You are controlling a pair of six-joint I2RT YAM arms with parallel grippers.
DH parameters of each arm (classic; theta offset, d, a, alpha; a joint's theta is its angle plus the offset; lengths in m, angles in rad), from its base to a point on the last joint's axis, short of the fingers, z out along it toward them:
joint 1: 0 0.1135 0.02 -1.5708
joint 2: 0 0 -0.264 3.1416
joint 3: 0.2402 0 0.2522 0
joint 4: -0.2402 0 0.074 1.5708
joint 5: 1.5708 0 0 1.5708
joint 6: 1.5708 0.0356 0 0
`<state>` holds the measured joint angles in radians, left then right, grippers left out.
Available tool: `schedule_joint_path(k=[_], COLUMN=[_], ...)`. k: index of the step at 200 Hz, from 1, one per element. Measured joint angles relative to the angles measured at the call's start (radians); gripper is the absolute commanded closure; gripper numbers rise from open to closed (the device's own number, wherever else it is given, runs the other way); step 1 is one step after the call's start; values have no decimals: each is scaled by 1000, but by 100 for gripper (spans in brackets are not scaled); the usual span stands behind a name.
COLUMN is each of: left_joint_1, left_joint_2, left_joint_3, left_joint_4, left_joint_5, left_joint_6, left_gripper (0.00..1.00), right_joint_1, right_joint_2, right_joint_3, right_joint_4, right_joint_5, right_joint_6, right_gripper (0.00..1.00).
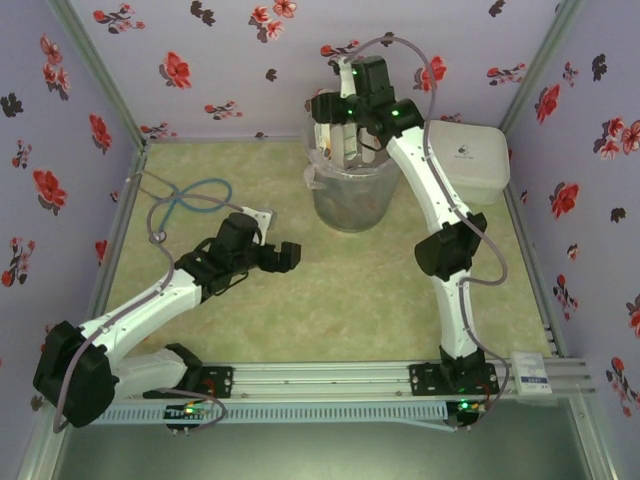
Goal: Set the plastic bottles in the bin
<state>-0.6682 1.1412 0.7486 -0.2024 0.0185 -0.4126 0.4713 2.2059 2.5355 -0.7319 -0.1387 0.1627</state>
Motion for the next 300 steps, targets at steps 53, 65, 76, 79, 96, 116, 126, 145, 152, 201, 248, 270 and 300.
schedule_joint_path(k=[53, 65, 76, 79, 96, 116, 126, 145, 152, 201, 248, 270, 300], left_joint_1=[1, 1, 1, 1, 1, 5, 13, 43, 60, 240, 395, 467, 546], left_joint_2=[0, 0, -5, -7, -33, -79, -103, -144, -159, -231, -251, -238, -194], left_joint_3=[0, 0, 0, 0, 0, 0, 1, 3, 3, 5, -122, -224, -292], left_joint_4=[0, 0, -2, -2, -13, -32, -50, -80, -91, -128, -23, 63, 159], left_joint_5=[0, 0, 0, 0, -3, -24, -43, -88, -105, -269, -457, -491, -498], left_joint_6=[0, 0, 0, 0, 0, 3, 8, 23, 28, 96, 154, 158, 166], left_gripper=[0, 0, 0, 0, 0, 0, 0, 0, 0, 0, 0, 0, 0], right_joint_1=[0, 0, 0, 0, 0, 0, 0, 0, -3, -106, -297, -357, -401], right_joint_2=[-14, -14, -14, -14, -14, -21, -38, -140, -192, -623, -893, -948, -1018], right_joint_3=[-78, -97, -98, -98, -94, -88, -98, -203, -252, -679, -1117, -1270, -1550], right_joint_4=[24, 33, 40, 42, 47, 56, 64, 104, 119, 265, 325, 322, 441], right_joint_5=[5, 4, 5, 5, 4, 0, -1, 3, 6, 60, 191, 287, 436], right_joint_6=[5, 6, 5, 5, 10, 27, 25, 16, 12, 1, -3, -6, -5], right_gripper=[59, 60, 60, 59, 57, 49, 42, 29, 24, 0, 0, 1, 1])
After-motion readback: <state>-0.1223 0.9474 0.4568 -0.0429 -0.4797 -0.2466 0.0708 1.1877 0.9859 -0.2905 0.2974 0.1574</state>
